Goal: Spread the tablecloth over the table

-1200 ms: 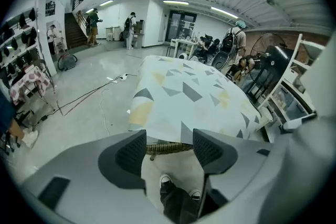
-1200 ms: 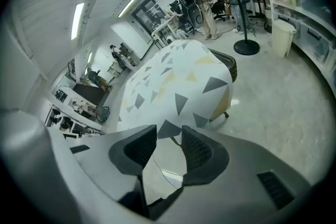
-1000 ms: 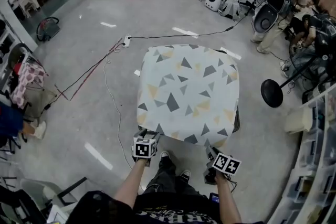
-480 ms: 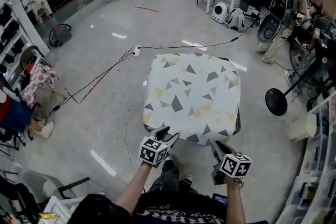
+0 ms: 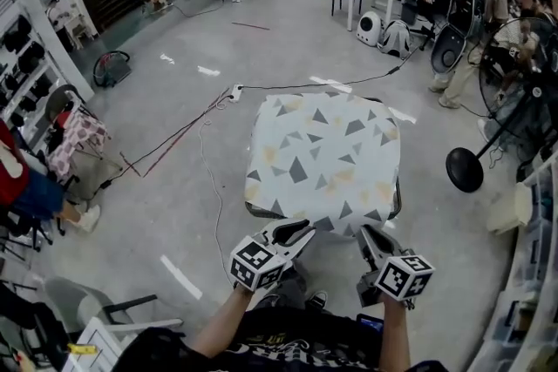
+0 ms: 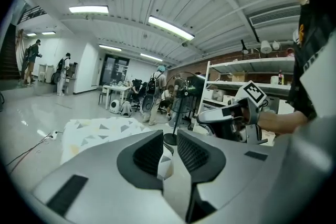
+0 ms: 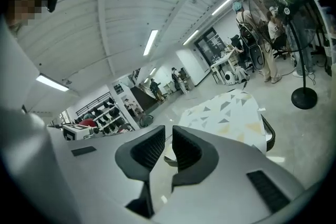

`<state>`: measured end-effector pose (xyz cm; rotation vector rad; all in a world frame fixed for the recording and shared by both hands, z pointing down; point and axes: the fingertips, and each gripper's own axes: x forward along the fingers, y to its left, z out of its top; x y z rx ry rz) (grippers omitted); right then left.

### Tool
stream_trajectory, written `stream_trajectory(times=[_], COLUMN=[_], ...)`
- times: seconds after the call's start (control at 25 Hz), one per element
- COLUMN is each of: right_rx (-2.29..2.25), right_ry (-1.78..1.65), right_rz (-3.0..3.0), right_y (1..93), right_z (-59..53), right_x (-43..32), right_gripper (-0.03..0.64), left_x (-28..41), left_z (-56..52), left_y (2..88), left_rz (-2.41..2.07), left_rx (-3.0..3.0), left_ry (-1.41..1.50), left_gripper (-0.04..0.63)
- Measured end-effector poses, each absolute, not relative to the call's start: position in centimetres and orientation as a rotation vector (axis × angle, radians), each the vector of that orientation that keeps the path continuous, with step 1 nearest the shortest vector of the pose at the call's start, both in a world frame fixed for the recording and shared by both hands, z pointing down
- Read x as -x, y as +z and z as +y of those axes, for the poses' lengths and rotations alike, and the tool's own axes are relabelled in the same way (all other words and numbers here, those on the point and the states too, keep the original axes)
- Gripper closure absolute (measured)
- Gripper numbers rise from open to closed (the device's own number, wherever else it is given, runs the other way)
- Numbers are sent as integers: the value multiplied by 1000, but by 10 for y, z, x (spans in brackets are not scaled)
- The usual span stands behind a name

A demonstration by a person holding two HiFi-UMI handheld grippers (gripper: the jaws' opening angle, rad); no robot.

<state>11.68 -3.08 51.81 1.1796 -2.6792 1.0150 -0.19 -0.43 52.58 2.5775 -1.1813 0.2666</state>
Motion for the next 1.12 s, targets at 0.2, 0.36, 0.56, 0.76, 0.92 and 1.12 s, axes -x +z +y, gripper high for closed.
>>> stream_trajectory(times=[0.2,0.36,0.56,0.76,0.92,1.12], right_rx=[-1094,-1048,-997,-943,-934,-928], right_ry=[1021,975,929,863,857,866], right_rz=[-2733,-2746,-2762,-2792,-2812,-2823], right_y=[503,503,500,489,481,476], right_z=[-9,6,16,20,18,19], right_x=[-104,-93,-81,-71,-69,-72], right_gripper=[575,586,601,601,601,603], left_x=[-17,-19,-16,-18,-18,-18], left_z=[18,30,36,40,38,39], left_y=[502,503,501,497,497,496], left_rz=[-1149,-1129,-1153,-1149,-1158,-1165], left_rx=[-2628,-2595,-2590,-2597,-2607,-2608], left_ry=[247,230,220,212,234,222], left_gripper=[529,545,560,561,561,561])
